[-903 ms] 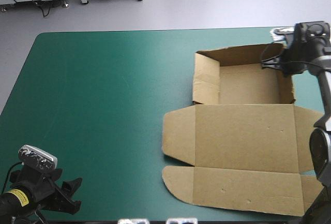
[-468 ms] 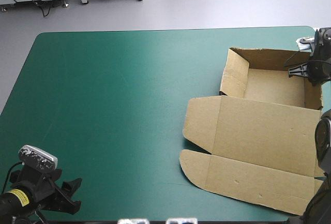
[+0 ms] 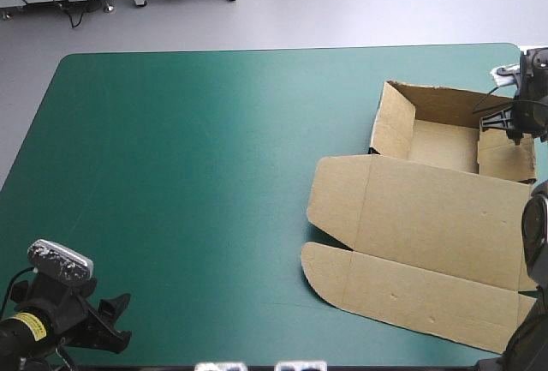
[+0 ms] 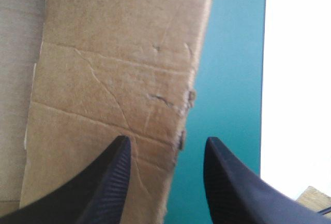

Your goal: Fold the box

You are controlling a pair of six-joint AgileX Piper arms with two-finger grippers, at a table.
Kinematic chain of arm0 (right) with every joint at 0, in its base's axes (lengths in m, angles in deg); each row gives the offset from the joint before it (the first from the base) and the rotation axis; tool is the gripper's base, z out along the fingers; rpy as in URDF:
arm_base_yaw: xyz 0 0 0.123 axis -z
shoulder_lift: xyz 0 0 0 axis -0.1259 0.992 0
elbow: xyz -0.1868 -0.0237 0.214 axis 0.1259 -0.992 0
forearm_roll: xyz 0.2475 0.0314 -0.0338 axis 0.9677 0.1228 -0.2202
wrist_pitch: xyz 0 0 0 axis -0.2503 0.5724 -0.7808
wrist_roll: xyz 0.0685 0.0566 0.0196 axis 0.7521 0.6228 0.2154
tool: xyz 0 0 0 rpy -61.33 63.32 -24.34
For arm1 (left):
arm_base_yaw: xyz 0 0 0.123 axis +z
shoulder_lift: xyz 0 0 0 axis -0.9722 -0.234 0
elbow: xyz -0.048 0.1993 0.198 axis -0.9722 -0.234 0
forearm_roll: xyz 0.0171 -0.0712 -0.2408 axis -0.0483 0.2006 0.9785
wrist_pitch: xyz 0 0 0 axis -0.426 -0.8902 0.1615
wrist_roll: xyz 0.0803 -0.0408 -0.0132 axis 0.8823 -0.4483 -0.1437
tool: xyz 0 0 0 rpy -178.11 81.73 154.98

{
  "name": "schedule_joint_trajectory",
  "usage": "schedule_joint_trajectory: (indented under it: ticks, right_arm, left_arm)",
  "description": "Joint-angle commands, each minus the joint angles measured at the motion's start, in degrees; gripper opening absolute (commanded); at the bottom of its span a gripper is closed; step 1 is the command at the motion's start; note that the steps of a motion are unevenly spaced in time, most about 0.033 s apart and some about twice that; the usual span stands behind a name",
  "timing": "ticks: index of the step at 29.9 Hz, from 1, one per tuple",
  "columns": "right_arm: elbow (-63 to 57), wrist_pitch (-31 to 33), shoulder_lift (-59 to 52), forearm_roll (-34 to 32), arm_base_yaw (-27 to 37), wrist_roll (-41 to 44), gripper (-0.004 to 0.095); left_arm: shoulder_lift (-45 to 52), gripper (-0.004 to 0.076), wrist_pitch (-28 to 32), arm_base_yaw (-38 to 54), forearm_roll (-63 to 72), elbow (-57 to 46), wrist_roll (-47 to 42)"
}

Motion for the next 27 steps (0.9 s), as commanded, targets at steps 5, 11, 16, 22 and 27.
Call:
schedule_joint_trajectory:
  ticks: [5,11,16,22,27]
  right_arm:
    - [1.74,1.36,-15.96,2.69,0.28,-2.90,0.0426]
    - [1.49,1.36,-27.29,17.12,0.28,-1.36,0.0328]
    - [-3.17,1.36,-38.09,20.39,0.28,-3.49,0.0091]
    - [-16.09,0.51,-51.13,24.26,0.28,-3.49,-0.0014]
    - [-30.07,-1.80,-60.74,29.48,0.28,-5.92,-0.0014]
  left_arm:
    - [-0.45,0.0419,2.30,-0.35,0.33,1.17,3.19]
    - [-0.45,0.0419,5.12,-0.35,0.46,1.05,8.91]
    - [-0.45,0.0419,8.60,-0.35,2.53,0.51,8.91]
    - [-0.05,0.0418,9.69,-0.35,3.86,-5.47,9.54]
    - [4.69,0.0375,14.80,-0.35,4.98,-10.47,9.63]
